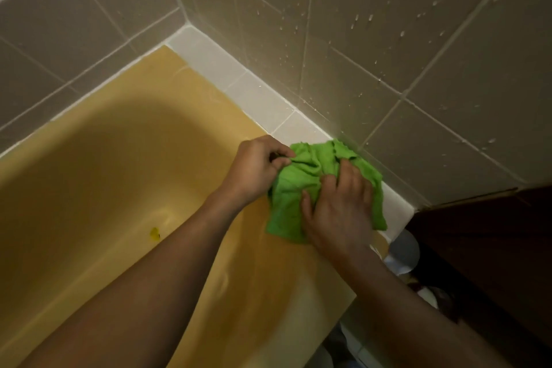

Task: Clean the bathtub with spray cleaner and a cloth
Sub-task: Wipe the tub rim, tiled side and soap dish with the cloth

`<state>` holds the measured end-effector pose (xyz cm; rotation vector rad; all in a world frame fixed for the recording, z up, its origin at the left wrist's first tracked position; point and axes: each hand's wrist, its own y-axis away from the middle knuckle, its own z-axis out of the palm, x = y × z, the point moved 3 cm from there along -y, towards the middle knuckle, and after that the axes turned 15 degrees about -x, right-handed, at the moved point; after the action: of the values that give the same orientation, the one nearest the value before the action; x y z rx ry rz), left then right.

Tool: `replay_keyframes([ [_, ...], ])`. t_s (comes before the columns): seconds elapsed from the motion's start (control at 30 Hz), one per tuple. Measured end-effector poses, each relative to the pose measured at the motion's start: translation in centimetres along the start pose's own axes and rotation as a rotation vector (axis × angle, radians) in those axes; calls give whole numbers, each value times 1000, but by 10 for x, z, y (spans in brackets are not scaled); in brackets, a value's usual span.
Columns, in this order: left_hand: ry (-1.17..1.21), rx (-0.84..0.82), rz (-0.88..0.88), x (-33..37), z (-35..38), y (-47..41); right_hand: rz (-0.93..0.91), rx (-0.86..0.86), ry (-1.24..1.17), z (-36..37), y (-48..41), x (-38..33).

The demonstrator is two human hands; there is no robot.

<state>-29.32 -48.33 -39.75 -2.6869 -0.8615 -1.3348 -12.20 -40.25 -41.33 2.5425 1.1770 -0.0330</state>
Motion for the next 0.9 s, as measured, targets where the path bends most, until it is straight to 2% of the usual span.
replay_keyframes([
  [0.1, -73, -18, 14, 2, 6, 4, -7, 49, -16, 2, 2, -4],
  [0.33, -148, 97, 46, -24, -10, -10, -27, -69, 42, 19, -26, -23],
  [0.6, -197, 138, 38, -60, -58, -35, -126, -95, 98, 9, -74, -56],
  [0.9, -176, 229, -52, -100, -118, -55, -210, -78, 117, 4, -133, -116],
])
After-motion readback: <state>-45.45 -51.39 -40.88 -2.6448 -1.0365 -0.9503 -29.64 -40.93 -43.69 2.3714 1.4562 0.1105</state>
